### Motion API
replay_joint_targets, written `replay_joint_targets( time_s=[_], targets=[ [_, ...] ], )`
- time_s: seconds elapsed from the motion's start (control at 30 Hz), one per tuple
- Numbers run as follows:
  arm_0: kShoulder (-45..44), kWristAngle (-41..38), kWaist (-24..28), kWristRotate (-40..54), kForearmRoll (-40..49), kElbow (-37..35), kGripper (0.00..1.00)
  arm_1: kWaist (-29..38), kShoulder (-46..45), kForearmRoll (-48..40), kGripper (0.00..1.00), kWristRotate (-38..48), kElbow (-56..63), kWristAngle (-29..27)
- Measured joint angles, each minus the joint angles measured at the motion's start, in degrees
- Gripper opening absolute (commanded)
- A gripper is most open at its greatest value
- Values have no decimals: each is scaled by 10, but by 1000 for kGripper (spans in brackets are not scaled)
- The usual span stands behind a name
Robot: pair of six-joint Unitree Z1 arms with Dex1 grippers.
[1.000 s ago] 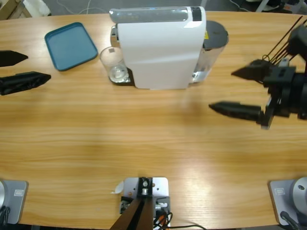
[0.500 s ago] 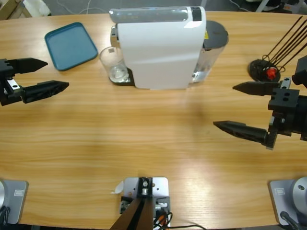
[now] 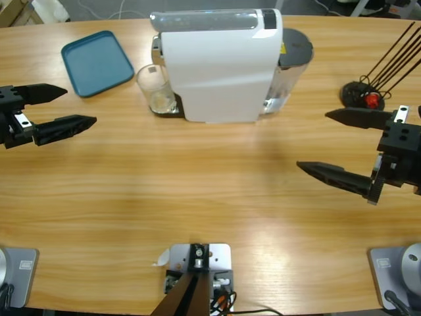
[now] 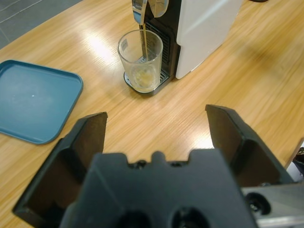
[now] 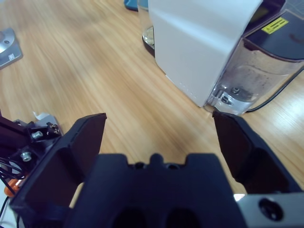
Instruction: Pour coffee
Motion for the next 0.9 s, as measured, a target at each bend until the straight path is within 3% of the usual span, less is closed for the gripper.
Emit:
replay_joint_targets(
  time_s=[0.9],
  targets=[
    [-35, 30, 0, 0, -36, 32, 895, 0, -1, -19, 1000, 0, 6, -1]
  ],
)
